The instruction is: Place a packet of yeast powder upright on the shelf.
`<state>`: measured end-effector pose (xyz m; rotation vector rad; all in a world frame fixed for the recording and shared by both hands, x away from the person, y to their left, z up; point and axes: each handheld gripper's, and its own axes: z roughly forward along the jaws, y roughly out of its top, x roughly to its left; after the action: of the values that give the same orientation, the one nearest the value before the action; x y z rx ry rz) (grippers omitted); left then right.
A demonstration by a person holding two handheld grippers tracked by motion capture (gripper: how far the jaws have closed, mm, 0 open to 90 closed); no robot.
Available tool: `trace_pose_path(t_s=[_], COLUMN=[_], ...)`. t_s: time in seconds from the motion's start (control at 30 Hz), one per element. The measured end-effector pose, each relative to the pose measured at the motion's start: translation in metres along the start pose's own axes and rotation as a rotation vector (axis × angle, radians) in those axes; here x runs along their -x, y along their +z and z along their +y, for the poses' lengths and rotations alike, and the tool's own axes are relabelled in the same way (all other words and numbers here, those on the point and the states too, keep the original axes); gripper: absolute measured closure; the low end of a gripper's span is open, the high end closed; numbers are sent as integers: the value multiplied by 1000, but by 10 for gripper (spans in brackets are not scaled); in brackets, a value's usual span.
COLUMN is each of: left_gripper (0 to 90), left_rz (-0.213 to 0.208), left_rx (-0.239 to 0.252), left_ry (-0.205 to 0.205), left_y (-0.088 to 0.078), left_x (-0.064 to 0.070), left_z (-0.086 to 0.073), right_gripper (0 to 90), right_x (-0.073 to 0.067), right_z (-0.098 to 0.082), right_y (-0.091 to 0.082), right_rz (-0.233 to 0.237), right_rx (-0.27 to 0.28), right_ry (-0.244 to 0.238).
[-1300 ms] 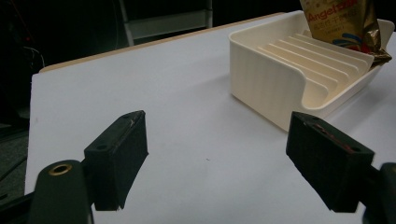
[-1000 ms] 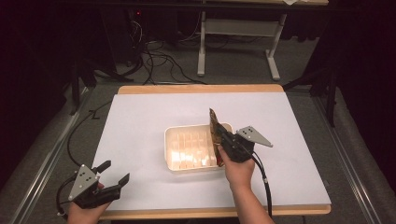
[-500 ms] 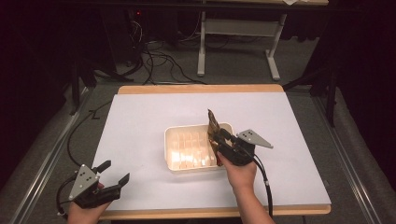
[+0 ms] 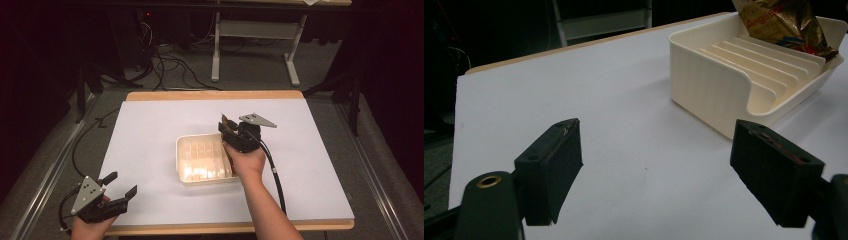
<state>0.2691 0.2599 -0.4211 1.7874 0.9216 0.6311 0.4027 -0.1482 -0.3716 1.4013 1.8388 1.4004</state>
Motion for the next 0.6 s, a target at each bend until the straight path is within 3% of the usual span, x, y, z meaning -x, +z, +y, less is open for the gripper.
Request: trace_pose_path(t_s=[0.07, 0.17, 0.23, 0.27, 0.3, 0.33, 0.4, 0.6], left_gripper=[214, 214, 214, 214, 214, 214, 214, 214], left_rz=[0, 1, 2, 2, 4, 4, 5, 3], left_rx=[-1, -1, 0, 0, 1, 1, 0, -5], left_ry=[0, 3, 4, 4, 6, 6, 5, 13], left_y=[0, -1, -1, -1, -1, -1, -1, 0], left_x=[-1, -2, -1, -1, -1, -1, -1, 2], left_z=[0, 0, 0, 0, 1, 1, 1, 1], right_gripper=[886, 900, 900, 900, 900, 900, 900, 900], right_x=[-1, -3, -4, -4, -4, -4, -4, 4], right_z=[0, 6, 10, 10, 8, 8, -9, -40], right_y=[1, -4, -15, -15, -26, -26, -34, -38], right_rz=[-16, -24, -31, -31, -37, -37, -36, -42], right_rx=[1, 46, 126, 126, 206, 206, 271, 302], right_ry=[-21, -49, -61, -61, -64, -64, -80, -51])
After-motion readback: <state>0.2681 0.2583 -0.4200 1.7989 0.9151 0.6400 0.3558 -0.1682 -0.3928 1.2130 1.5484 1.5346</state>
